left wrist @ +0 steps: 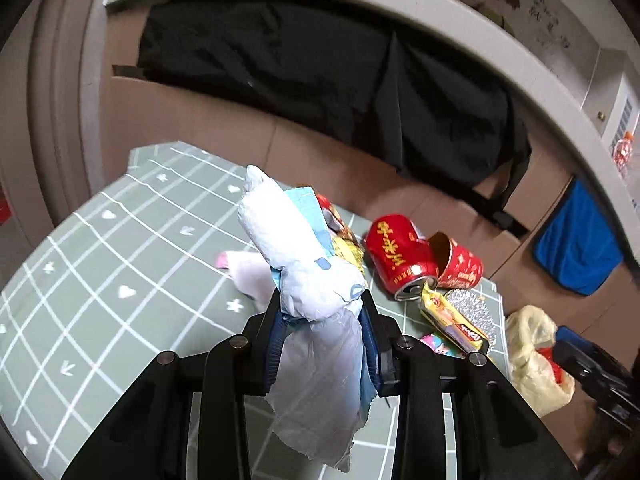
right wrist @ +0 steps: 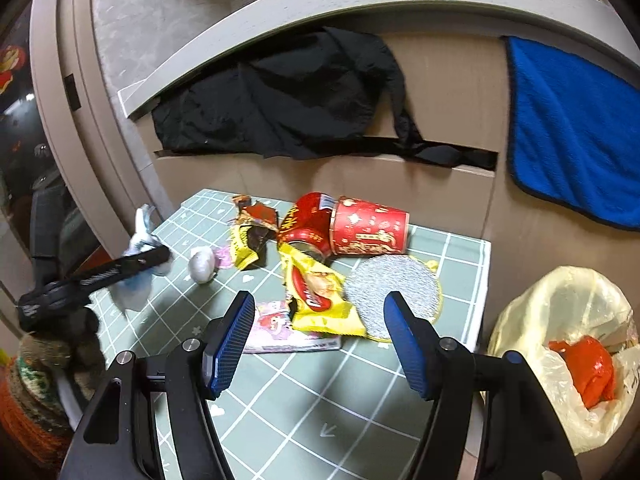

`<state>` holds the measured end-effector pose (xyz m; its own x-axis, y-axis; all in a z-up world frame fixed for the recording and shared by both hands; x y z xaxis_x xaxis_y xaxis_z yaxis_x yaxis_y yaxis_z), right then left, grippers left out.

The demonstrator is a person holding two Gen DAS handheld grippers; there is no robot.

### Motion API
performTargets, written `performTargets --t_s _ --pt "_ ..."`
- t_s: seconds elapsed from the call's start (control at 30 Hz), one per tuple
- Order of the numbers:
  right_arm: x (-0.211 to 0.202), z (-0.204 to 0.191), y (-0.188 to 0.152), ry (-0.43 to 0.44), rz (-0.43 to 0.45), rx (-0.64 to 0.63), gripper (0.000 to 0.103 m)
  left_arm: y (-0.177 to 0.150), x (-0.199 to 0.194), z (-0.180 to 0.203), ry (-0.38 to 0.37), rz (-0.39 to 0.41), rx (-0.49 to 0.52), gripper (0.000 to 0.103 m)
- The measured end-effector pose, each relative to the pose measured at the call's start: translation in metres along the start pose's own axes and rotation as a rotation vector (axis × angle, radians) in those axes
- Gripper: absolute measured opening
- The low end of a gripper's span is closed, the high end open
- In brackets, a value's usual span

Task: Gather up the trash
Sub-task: 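Grasp the yellow snack packet with the right tool while the left tool holds the tissue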

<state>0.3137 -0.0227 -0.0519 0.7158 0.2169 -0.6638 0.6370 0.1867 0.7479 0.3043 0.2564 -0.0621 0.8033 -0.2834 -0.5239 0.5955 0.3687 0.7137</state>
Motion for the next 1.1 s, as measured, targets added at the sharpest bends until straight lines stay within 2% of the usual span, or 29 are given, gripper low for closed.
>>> performTargets --t_s 0.2,0.33,0.47,0.63,0.7,0.87,0.9,0.97,1.03,1.1 --pt "0.011 -0.012 -0.002 0.005 -0.012 -0.056 0.064 -0.001 -0.036 -0.013 0.018 0.05 0.01 0.035" --pt "0.029 -0.021 -0.004 0.021 -0.055 -0.079 0.064 -0.004 -0.048 -0.02 0.03 0.07 0.024 0.035" --pt "0.045 -0.038 0.0 -0.021 -0.047 -0.165 0.064 -0.008 -0.048 -0.017 0.043 0.068 0.049 0.035" --pt "0.079 -0.055 0.011 -0.083 -0.063 -0.26 0.061 -0.014 -0.041 -0.013 0.026 0.043 0.052 0.035" --pt "0.097 -0.057 0.013 -0.097 -0.09 -0.274 0.051 -0.016 -0.036 -0.013 0.026 0.029 0.054 0.035" --pt "0.128 -0.059 0.009 -0.131 -0.144 -0.301 0.049 -0.02 -0.026 -0.013 0.018 0.002 0.061 0.035" --pt "0.133 -0.059 0.007 -0.133 -0.16 -0.305 0.043 -0.019 -0.024 -0.013 0.015 0.001 0.06 0.035" --pt "0.136 -0.058 0.005 -0.155 -0.163 -0.311 0.039 -0.017 -0.019 -0.013 0.002 -0.005 0.052 0.035" --pt "0.133 -0.056 0.006 -0.135 -0.169 -0.291 0.03 -0.016 -0.014 -0.012 -0.003 -0.012 0.055 0.035" --pt "0.124 -0.053 0.01 -0.084 -0.175 -0.252 0.027 -0.014 -0.01 -0.01 -0.004 -0.02 0.062 0.035"
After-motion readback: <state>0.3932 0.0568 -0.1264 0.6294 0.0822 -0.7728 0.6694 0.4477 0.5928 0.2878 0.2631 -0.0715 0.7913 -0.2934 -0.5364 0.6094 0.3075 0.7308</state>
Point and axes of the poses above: each gripper's, at about its wrist camera, not at the fingertips, and x roughly the way its jaws point, z to its right, y to its top, the point moved 3 cm from there along x, roughly the way its jaws point, and after that the axes turned 12 degrees about -y, right-handed, at the moved point
